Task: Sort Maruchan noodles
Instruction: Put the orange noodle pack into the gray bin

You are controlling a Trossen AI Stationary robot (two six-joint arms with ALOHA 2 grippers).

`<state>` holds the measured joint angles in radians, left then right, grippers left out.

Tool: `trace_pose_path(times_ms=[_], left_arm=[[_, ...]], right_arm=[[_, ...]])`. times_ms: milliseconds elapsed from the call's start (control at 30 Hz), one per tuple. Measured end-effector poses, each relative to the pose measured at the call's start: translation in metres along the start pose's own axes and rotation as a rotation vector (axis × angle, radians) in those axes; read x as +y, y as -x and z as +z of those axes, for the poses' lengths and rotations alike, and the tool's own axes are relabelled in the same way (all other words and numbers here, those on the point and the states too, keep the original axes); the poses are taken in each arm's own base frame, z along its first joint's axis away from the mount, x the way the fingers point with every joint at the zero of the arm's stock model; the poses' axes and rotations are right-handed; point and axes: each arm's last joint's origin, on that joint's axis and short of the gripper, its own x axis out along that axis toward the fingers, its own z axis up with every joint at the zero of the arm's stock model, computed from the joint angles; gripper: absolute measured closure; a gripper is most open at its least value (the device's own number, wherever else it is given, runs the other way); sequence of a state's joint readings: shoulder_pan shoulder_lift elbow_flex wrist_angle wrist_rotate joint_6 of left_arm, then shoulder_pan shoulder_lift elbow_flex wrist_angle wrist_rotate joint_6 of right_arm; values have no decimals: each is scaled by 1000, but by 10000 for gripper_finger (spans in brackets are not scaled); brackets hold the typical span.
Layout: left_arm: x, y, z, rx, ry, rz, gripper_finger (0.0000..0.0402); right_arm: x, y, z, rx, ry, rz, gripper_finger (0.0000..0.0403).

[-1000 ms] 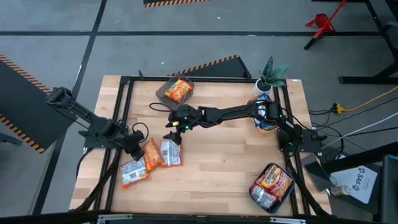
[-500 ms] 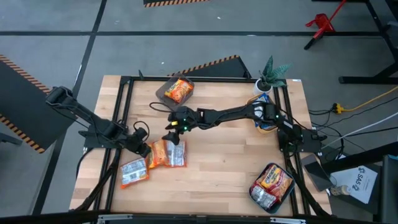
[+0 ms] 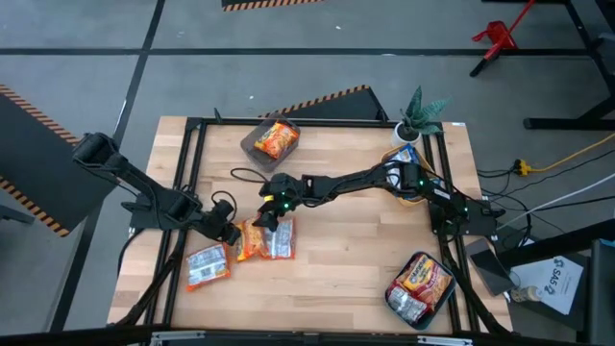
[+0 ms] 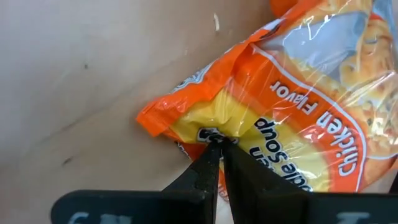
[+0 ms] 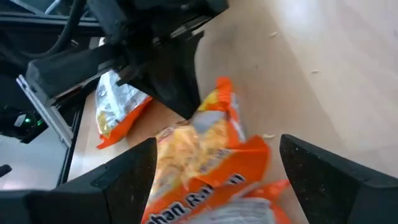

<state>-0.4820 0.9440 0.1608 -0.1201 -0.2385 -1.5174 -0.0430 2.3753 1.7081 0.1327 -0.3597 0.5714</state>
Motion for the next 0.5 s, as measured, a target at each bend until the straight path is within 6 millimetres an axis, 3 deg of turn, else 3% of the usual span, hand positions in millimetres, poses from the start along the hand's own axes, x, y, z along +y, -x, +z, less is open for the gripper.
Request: trace_pose_path(times_ms=[300, 500], left_arm=[[-5, -6, 8, -113, 63, -29, 383], [-7, -8, 11, -149, 81, -45, 382]], right_arm=[[4, -16, -21, 61, -47, 36, 81], [6, -20, -25, 70, -39, 65, 86]])
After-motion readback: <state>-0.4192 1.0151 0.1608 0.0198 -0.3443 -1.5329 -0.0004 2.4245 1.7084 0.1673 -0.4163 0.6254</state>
